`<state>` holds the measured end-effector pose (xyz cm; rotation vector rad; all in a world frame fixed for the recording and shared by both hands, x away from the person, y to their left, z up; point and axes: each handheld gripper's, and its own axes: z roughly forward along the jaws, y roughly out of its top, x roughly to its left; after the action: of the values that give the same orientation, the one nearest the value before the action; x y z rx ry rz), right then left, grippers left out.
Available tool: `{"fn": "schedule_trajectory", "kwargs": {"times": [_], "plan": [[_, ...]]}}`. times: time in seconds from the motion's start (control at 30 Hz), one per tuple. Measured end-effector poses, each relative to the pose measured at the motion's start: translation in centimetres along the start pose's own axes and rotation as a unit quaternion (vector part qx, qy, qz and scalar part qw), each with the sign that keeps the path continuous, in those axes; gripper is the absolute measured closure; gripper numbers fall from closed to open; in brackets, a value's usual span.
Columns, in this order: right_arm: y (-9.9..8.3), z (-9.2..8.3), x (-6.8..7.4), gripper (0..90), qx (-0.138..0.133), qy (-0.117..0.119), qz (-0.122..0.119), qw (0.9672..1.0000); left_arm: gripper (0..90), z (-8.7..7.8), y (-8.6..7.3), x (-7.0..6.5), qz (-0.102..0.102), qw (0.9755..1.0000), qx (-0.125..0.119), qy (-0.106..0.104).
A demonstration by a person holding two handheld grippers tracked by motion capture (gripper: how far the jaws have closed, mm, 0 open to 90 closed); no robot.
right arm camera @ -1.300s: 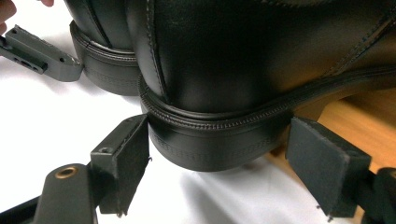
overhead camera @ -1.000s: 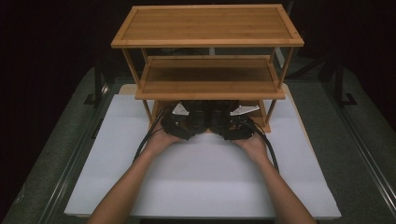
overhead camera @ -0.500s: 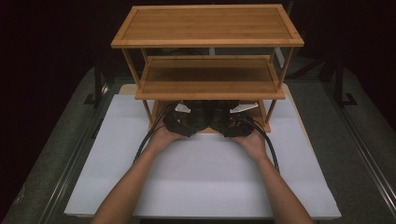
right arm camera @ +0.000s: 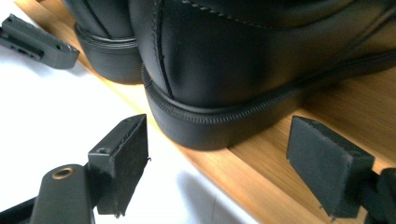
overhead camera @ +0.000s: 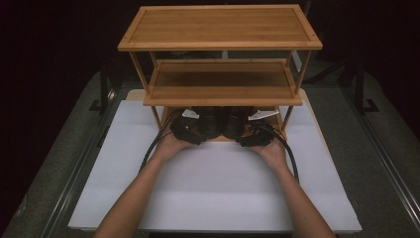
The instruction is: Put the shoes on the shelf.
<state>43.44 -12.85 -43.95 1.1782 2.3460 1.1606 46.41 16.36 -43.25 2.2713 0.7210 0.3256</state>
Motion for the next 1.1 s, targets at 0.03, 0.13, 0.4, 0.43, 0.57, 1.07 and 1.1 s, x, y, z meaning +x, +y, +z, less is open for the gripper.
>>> {"fn": "schedule_trajectory", "kwargs": {"times": [0.03, 0.13, 0.4, 0.43, 0.57, 1.07, 1.1], "plan": [[-0.1, -0.2, 0.0, 20.5, -0.003, 0.0, -0.001, 1.0, 15.4, -0.4, -0.1, 0.0, 0.001, 1.0, -0.005, -0.001], [-0.5, -1.4, 0.0, 20.3, -0.009, 0.0, -0.004, 1.0, 15.4, -1.5, -0.6, -0.3, -0.005, 0.9999, -0.008, 0.005], [-1.3, -4.3, 0.4, 19.5, -0.022, -0.005, -0.011, 0.9997, 15.4, -4.5, -1.6, -1.0, 0.009, 0.9999, -0.01, 0.01], [-1.4, -4.6, 0.5, 19.3, -0.023, -0.004, -0.008, 0.9997, 15.4, -5.0, -1.8, -1.2, 0.008, 0.9998, -0.012, 0.013], [-1.9, -6.2, 0.6, 17.5, -0.029, -0.003, -0.004, 0.9996, 15.4, -6.8, -2.5, -1.7, 0.006, 0.9998, -0.016, 0.013], [-6.5, -11.3, 1.5, 7.5, -0.029, -0.011, 0.003, 0.9995, 11.5, -12.7, -8.1, -4.2, -0.005, 0.999, -0.03, 0.033], [-6.9, -11.5, 1.6, 7.4, -0.027, -0.011, 0.005, 0.9996, 9.5, -13.1, -8.6, -4.4, -0.007, 0.9988, -0.029, 0.038]]}}
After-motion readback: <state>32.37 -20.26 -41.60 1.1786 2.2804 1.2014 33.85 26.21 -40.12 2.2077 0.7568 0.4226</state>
